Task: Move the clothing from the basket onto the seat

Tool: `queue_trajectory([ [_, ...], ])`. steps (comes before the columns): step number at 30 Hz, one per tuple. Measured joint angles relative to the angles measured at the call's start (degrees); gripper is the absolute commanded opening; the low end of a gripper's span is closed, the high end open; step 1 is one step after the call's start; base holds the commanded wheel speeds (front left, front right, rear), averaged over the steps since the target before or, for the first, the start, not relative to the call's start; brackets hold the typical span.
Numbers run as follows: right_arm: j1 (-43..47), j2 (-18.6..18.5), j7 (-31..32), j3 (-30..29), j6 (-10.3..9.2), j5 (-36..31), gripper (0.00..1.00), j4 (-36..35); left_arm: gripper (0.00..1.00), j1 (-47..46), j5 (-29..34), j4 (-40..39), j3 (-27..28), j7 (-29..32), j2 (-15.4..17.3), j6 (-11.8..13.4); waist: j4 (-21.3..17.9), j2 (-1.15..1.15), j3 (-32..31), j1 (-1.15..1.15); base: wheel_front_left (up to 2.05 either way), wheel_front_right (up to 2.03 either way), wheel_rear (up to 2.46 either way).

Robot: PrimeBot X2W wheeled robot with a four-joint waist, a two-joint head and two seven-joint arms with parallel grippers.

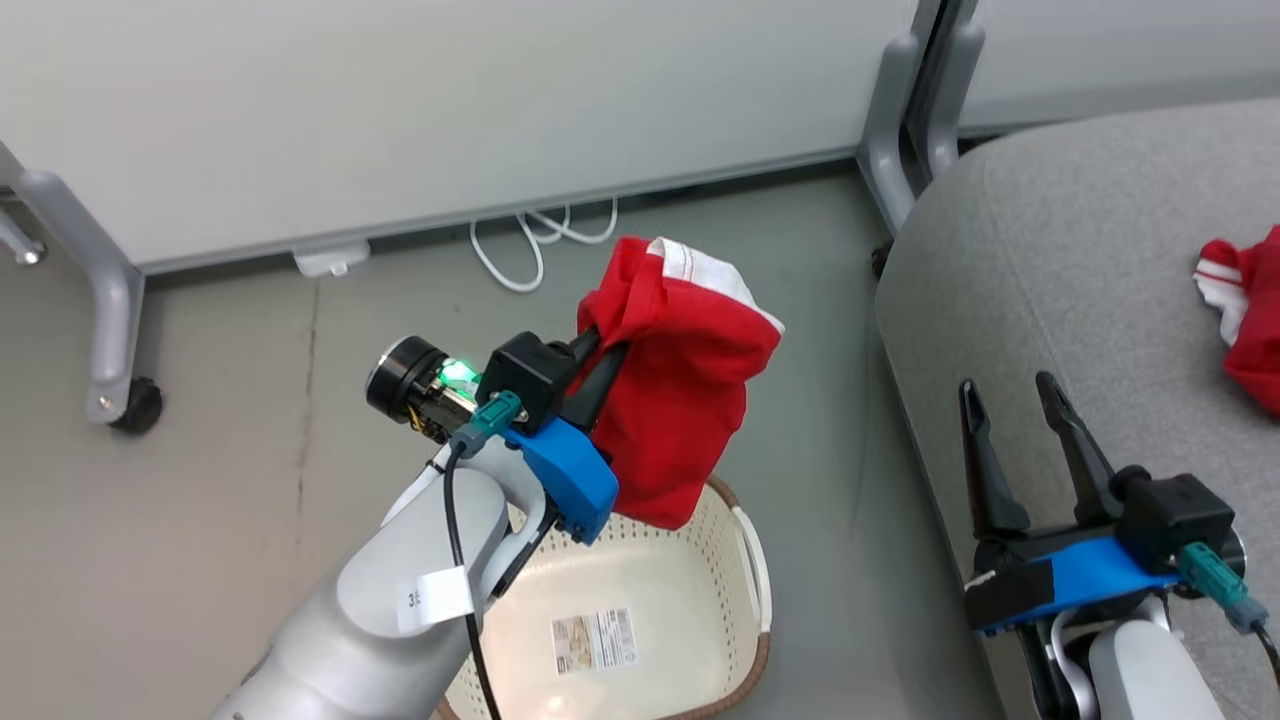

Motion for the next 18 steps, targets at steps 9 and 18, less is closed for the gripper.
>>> queue_trajectory([
  [9, 3.3, 0.0, 0.0, -0.6, 0.0, 0.3, 1.0, 0.8, 0.0, 0.5, 2.1, -3.3, 4.5, 0.0, -1.0, -0.3, 0.7, 0.0, -5.6, 0.0, 0.0, 0.0, 0.0],
  [18, 5.0, 0.0, 0.0, -0.9, 0.0, 0.5, 1.0, 1.0, 0.0, 1.2, 3.7, -4.7, 5.8, 0.0, -1.9, -0.8, 1.5, 0.0, -8.2, 0.01, 0.0, 0.0, 0.0],
])
